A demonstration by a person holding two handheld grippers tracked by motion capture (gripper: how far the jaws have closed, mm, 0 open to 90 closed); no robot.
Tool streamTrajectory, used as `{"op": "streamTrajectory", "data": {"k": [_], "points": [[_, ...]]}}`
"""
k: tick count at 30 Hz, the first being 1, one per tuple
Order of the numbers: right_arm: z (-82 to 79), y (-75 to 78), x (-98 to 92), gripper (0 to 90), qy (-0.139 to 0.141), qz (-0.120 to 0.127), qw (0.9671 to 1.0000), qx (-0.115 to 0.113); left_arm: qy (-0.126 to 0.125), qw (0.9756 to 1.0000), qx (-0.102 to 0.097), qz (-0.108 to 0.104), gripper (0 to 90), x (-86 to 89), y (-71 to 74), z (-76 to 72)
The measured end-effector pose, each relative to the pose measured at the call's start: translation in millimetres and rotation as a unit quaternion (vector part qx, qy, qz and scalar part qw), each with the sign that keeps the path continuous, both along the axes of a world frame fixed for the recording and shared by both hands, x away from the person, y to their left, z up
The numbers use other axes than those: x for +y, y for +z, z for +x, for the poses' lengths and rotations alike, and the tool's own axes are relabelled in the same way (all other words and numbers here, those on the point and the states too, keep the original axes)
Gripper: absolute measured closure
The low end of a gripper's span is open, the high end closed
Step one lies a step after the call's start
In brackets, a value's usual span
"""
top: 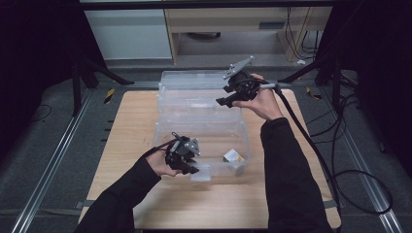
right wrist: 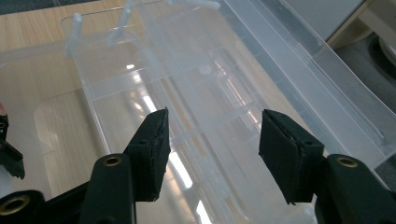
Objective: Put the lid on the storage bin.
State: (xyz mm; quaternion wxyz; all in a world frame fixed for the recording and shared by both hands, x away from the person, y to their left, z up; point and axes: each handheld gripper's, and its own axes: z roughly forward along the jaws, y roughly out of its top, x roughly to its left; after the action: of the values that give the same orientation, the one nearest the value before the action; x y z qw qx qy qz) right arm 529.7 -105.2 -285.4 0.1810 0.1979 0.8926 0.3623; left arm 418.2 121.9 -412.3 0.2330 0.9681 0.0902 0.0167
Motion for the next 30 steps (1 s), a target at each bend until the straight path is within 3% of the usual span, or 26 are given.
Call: {"op": "streamTrajectory", "data": {"k": [9, 13, 30], "points": [[13.9, -0.9, 21.3, 46.5, 0.029, -0.016, 0.9994, 0.01, -0.002, 1.0, -0.003, 0.004, 71.0, 0.0, 0.3, -0.1], [22.0, -5.0, 30.8, 49.2, 0.041, -0.034, 0.9984, 0.02, -0.004, 1.0, -0.003, -0.001, 71.1, 0.2, -0.4, 0.6], [35.5, -16.1, 49.8, 61.8, 0.079, -0.062, 0.9934, 0.055, -0.005, 1.0, -0.001, 0.001, 71.2, 0.4, 0.0, 1.4]]}}
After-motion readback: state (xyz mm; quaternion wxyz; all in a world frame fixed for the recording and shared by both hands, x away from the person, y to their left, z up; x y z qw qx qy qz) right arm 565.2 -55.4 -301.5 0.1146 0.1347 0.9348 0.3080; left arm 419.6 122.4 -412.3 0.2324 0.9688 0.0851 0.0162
